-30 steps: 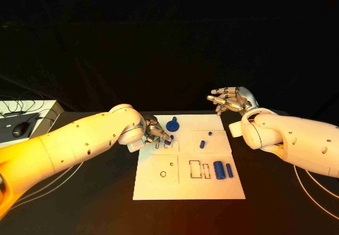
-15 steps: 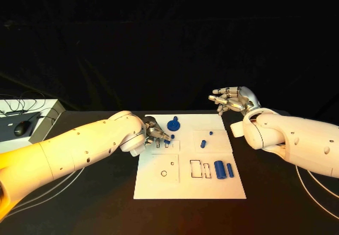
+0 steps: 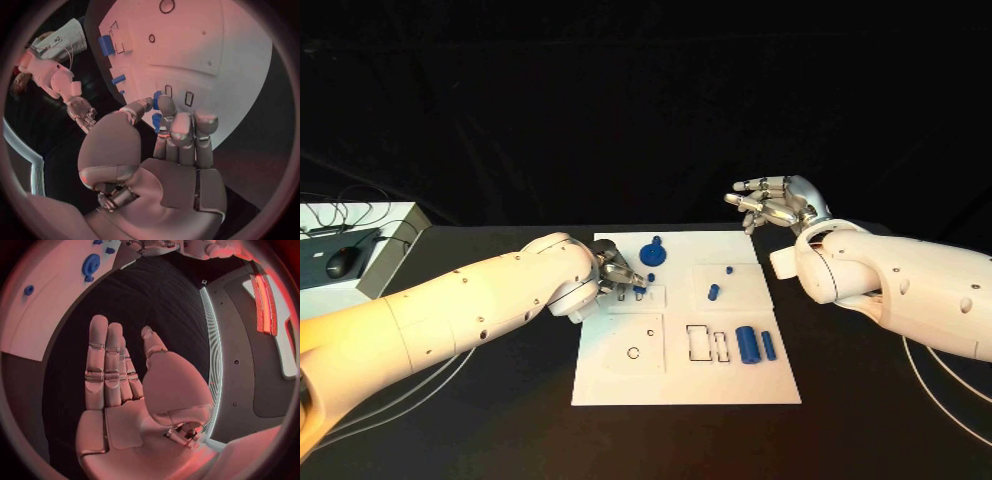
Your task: Assemble the parts on the task board
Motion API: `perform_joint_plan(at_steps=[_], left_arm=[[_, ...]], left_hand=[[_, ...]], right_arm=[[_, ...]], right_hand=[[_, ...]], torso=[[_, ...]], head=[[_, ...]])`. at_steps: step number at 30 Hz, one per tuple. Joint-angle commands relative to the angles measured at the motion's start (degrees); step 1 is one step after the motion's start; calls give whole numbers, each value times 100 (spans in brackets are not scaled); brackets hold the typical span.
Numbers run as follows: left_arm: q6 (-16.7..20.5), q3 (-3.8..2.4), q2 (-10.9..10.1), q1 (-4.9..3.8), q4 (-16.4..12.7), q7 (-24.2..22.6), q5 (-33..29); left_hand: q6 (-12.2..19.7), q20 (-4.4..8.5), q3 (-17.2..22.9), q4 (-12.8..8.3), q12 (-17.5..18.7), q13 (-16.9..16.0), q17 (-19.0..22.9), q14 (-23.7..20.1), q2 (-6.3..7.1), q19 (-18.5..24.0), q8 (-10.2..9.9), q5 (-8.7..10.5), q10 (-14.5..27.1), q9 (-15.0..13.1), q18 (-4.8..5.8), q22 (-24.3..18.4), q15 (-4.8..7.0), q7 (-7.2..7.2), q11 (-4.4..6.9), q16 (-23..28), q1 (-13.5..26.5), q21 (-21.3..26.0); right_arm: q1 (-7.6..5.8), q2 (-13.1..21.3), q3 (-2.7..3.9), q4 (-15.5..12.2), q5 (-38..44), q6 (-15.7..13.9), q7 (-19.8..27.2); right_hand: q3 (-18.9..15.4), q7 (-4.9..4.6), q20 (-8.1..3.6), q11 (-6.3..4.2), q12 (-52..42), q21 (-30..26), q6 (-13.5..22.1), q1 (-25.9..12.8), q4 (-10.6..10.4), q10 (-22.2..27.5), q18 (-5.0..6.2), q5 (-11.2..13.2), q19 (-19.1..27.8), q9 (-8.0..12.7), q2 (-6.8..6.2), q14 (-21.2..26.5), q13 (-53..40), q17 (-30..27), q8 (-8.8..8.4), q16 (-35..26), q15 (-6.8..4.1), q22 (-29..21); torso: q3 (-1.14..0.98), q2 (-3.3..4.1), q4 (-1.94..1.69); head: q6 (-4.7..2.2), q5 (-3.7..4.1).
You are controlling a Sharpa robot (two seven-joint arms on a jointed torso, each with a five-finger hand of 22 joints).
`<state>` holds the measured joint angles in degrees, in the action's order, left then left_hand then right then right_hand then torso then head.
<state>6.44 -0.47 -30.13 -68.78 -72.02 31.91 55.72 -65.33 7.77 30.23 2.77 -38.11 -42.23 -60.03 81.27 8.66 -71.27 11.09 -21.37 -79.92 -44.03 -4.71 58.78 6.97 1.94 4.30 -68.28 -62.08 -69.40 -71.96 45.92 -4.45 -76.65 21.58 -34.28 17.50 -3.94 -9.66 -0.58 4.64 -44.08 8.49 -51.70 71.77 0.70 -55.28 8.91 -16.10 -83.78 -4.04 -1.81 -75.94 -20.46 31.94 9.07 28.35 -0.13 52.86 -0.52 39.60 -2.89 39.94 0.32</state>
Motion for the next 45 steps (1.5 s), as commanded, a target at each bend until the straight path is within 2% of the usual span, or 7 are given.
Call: perform_joint_plan(at_steps=[1, 8, 14, 18, 34, 45], left_arm=[[-147, -1, 14, 4, -3, 82, 121], [-412, -1, 1, 6, -15, 167, 166], [-480, 1, 13, 6, 12, 194, 194], [-496, 3, 36, 6, 28, 197, 206], [-492, 25, 68, 7, 77, 182, 241], [-228, 29, 18, 19, -35, 104, 266]], left_hand=[[-367, -8, 593, -576, 26, -9, 7, 28, -4, -34, 21, 21, -69, -1459, 77, 4, 5, -328, 94, -40, -67, -15], [-376, -8, 601, -577, 38, -21, 14, 25, 0, -33, 4, 20, -67, -1470, 82, 20, 3, -326, 93, -42, -77, -10], [-371, -10, 617, -577, 50, -28, 29, 20, -6, -19, -7, 18, -52, -1480, 85, 14, 0, -321, 89, -34, -80, 6], [-368, -13, 624, -574, 52, -33, 32, 20, -6, -16, -6, 24, -51, -1494, 85, 17, -2, -320, 88, -32, -80, 13], [-359, -16, 623, -564, 55, -48, 46, 17, -10, -13, -10, 41, -44, -1517, 83, 25, -4, -318, 86, -26, -83, 30], [-365, -14, 633, -559, 55, -56, 45, 22, -20, -29, -11, 34, -54, -1526, 82, 44, 0, -320, 90, -33, -85, 29]], right_arm=[[1, 2, 2, -7, -21, 90, 38], [1, 5, 1, -8, -46, 105, 36], [2, 1, 0, -7, -50, 126, 35], [4, -4, -1, -5, -51, 137, 36], [13, -19, -5, 6, -50, 165, 41], [14, -15, -6, 0, -48, 158, 43]], right_hand=[[8, -44, -5, -18, -41, -8, 11, -46, -35, 41, 61, -39, -71, 2, -1, -9, 3, 9, 20, -19, 37, -8], [8, -44, -5, -18, -41, -8, 11, -46, -35, 41, 61, -39, -71, 2, -1, -9, 3, 9, 20, -19, 37, -8], [2, -42, -6, -20, -48, -3, 8, -56, -38, 37, 62, -39, -73, 1, 0, -12, 2, 12, 22, -16, 36, -15], [2, -42, -6, -20, -48, -3, 8, -56, -38, 37, 62, -39, -73, 1, 0, -12, 2, 12, 22, -16, 36, -15], [-8, -43, -6, -18, -48, 1, 10, -66, -40, 40, 62, -41, -73, 2, -5, -13, 4, 14, 21, -14, 37, -19], [-13, -40, -7, -20, -54, 13, 4, -71, -40, 38, 63, -46, -75, 1, 3, -18, 4, 18, 26, -11, 34, -27]], torso=[[1, -2, -5], [9, -2, -4], [4, -9, -6], [10, -4, -5], [6, -1, -4], [8, 13, 0]], head=[[9, 8], [23, 2], [16, 9], [2, 4], [-2, -17], [1, -16]])
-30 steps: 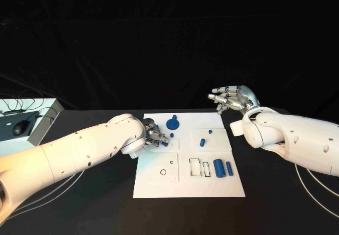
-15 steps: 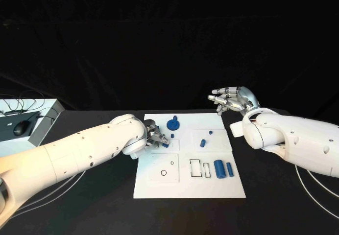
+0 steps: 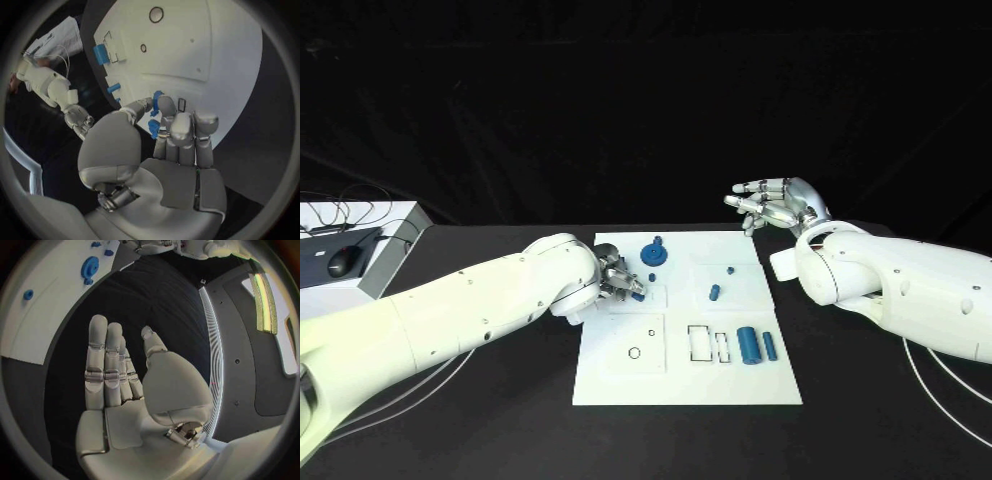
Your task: Assemble the parts on the task board
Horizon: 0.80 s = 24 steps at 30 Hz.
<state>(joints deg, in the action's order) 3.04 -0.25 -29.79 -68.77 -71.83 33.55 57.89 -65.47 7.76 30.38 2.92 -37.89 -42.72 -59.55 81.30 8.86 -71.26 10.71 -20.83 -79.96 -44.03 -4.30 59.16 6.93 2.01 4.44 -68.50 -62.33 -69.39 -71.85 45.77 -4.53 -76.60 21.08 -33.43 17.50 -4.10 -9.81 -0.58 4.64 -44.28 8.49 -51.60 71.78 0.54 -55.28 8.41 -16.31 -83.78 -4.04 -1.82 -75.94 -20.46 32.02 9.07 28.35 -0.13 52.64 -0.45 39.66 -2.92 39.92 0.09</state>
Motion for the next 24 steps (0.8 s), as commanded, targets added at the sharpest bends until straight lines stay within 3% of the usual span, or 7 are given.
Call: perform_joint_plan(at_steps=[1, 10, 19, 24], left_arm=[[140, 6, -28, 22, -74, -67, 48], [258, 2, -77, 37, -139, -90, 73], [329, 2, -86, 40, -124, -99, 137], [366, 0, -88, 41, -123, -105, 158]], left_hand=[[-351, -13, 618, -574, 33, -7, -3, 19, -40, -30, 27, -20, -50, -1526, 41, 6, 4, -327, 76, -11, -60, 28], [-356, -10, 655, -586, 39, -15, -2, 19, -35, -48, 39, -19, -60, -1553, 40, 40, 7, -330, 78, -22, -55, 20], [-351, -11, 664, -587, 41, -17, -1, 18, -39, -46, 41, -18, -62, -1561, 39, 44, 8, -329, 79, -25, -56, 26], [-351, -11, 664, -587, 41, -17, -1, 18, -39, -46, 41, -18, -62, -1561, 39, 44, 8, -329, 79, -25, -56, 26]], right_arm=[[3, 1, 2, -6, 1, 72, 43], [3, 18, 2, -17, 2, 66, 39], [2, 21, 2, -22, 6, 65, 32], [2, 18, 2, -20, 8, 65, 29]], right_hand=[[3, -26, -7, -21, -33, 13, -6, -72, -24, 38, 113, -25, -75, 0, 3, -18, 5, 10, 26, -11, 34, -5], [3, -26, -7, -21, -33, 13, -6, -72, -24, 38, 113, -25, -75, 0, 3, -18, 5, 10, 26, -11, 34, -5], [3, -26, -7, -21, -33, 13, -6, -72, -24, 38, 113, -25, -75, 0, 3, -18, 5, 10, 26, -11, 34, -5], [-4, -24, -9, -23, -29, 22, -8, -75, -22, 30, 112, -27, -77, 1, 3, -22, 10, 9, 26, -12, 33, -16]], torso=[[0, 5, 0], [-3, -2, -6], [9, 0, -6], [2, 0, -2]], head=[[10, 10], [35, 8], [53, 8], [53, 6]])
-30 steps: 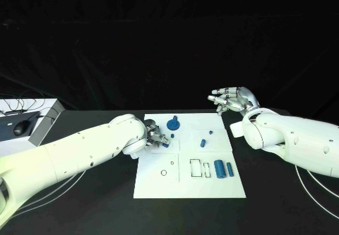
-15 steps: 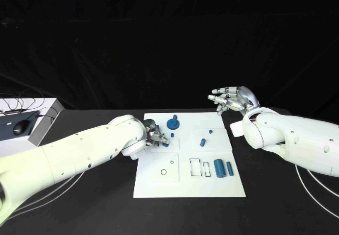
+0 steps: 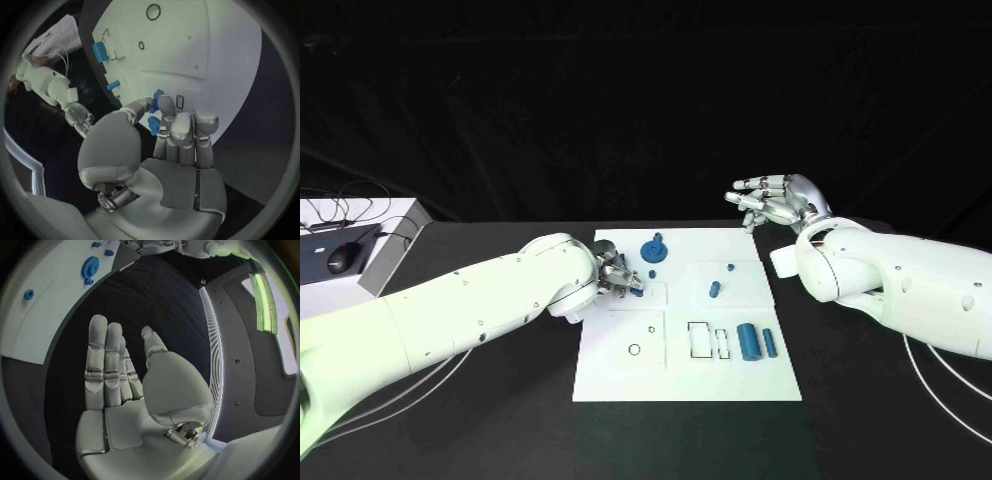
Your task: Assemble the parts on the task board
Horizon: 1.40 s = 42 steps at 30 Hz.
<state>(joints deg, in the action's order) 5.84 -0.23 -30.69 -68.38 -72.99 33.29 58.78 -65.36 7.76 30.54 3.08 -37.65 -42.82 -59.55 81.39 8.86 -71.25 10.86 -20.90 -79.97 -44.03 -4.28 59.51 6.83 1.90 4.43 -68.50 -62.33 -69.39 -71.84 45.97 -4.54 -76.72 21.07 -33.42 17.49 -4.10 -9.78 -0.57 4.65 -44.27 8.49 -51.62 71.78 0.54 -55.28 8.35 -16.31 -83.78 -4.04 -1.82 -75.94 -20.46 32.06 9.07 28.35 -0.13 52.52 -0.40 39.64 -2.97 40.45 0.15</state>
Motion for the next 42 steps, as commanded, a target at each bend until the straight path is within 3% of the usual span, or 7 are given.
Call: perform_joint_plan(at_steps=[1, 21, 34, 42], left_arm=[[85, -3, 4, 2, -8, -80, 71], [-49, 0, 58, 68, 40, -82, 45], [-175, 4, 8, 74, 28, -50, 74], [-274, 4, -4, 75, 4, -59, 73]], left_hand=[[-363, -11, 648, -602, 17, -8, 0, 9, -39, -47, 26, -11, -61, -1561, 37, 9, 17, -318, 79, -25, -56, 26], [-360, -14, 659, -606, 20, -16, 3, 8, -39, -49, 31, -10, -62, -1574, 35, 24, 16, -318, 79, -30, -51, 34], [-352, -16, 657, -610, 20, -20, 16, 4, -33, -48, 35, -9, -53, -1582, 35, 36, 14, -314, 77, -25, -64, 43], [-370, -21, 627, -597, 12, -23, 8, 7, 26, -44, 23, -17, -60, -1559, 38, 43, 12, -321, 80, -37, -103, 55]], right_arm=[[1, -2, 2, -7, 10, 65, 29], [1, -1, 1, -7, 17, 94, 3], [1, 7, 1, -15, 17, 128, -5], [1, 11, 0, -16, 17, 144, -13]], right_hand=[[-4, -27, -9, -24, -30, 22, -6, -75, -22, 30, 119, -27, -77, 1, 3, -22, 10, 5, 26, -12, 33, -4], [-8, -25, -11, -26, -26, 28, -12, -70, -16, 21, 120, -27, -82, 1, 5, -30, 13, 5, 26, -13, 30, -18], [-13, -24, -14, -28, -25, 36, -15, -90, -30, 13, 119, -27, -88, 1, 20, -38, 13, 7, 26, -10, 28, -23], [-21, -24, -14, -27, -22, 40, -15, -98, -37, 13, 119, -28, -86, 2, 21, -39, 13, 8, 23, -12, 28, -29]], torso=[[-4, 0, 4], [-9, -7, 4], [0, -7, 1], [-3, -2, 4]], head=[[4, 2], [61, 17], [80, 17], [88, 19]])
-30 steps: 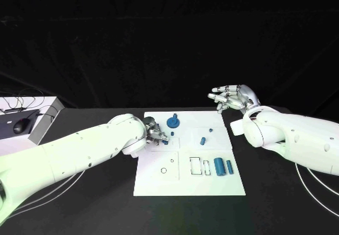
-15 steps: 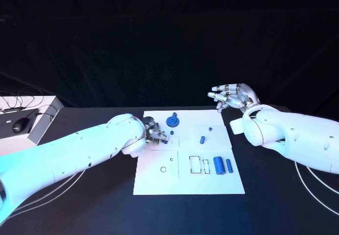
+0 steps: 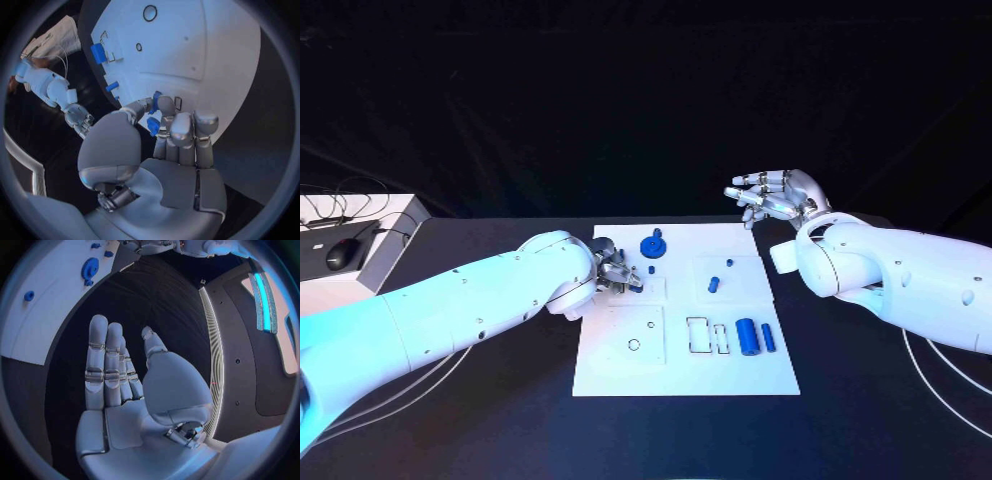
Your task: Assemble the parts on the task board
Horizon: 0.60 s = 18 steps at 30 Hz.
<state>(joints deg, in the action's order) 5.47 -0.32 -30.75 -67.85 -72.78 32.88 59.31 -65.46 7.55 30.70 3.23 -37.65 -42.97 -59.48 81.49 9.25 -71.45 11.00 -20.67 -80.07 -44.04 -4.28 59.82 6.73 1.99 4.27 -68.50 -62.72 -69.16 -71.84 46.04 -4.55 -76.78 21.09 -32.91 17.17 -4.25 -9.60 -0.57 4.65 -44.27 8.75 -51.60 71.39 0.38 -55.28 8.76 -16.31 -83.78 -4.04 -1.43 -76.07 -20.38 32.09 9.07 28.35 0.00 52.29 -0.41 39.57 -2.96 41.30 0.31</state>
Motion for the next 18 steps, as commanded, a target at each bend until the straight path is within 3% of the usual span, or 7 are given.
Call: perform_joint_plan(at_steps=[1, 14, 18], left_arm=[[-246, 14, 5, 22, -16, -22, 18], [-315, 17, 140, 33, 103, -23, 8], [-292, 17, 168, 44, 140, -25, 1]], left_hand=[[-380, 0, 579, -597, 8, -8, -6, -1, 3, -29, 7, -34, -57, -1547, 40, 23, 22, -336, 99, -45, -71, 30], [-451, 20, 373, -565, 4, -7, 2, -1, -40, -46, 46, -25, -81, -1598, 61, 64, 37, -376, 119, -53, -118, 47], [-459, 31, 195, -610, -3, -2, 0, -2, -153, -57, 70, -23, -96, -1654, 73, 91, 45, -394, 122, -68, -114, 59]], right_arm=[[1, 5, 2, -10, 15, 94, 18], [2, -6, 0, -5, 15, 101, 10], [2, -6, 0, -3, 15, 102, 6]], right_hand=[[-5, -42, -15, -27, -22, 14, -17, -59, -21, 13, 78, -28, -86, 1, -17, -25, 5, 5, 23, -12, 15, -5], [-5, -42, -15, -27, -22, 14, -17, -59, -21, 13, 78, -28, -86, 1, -17, -25, 5, 5, 23, -12, 15, -5], [-5, -43, -14, -27, -20, 17, -14, -60, -24, 14, 79, -39, -84, 1, -14, -25, 5, 5, 20, -15, 15, -13]], torso=[[-4, 6, 3], [-10, 7, 8], [-12, 3, 10]], head=[[3, 2], [19, -13], [22, -10]])
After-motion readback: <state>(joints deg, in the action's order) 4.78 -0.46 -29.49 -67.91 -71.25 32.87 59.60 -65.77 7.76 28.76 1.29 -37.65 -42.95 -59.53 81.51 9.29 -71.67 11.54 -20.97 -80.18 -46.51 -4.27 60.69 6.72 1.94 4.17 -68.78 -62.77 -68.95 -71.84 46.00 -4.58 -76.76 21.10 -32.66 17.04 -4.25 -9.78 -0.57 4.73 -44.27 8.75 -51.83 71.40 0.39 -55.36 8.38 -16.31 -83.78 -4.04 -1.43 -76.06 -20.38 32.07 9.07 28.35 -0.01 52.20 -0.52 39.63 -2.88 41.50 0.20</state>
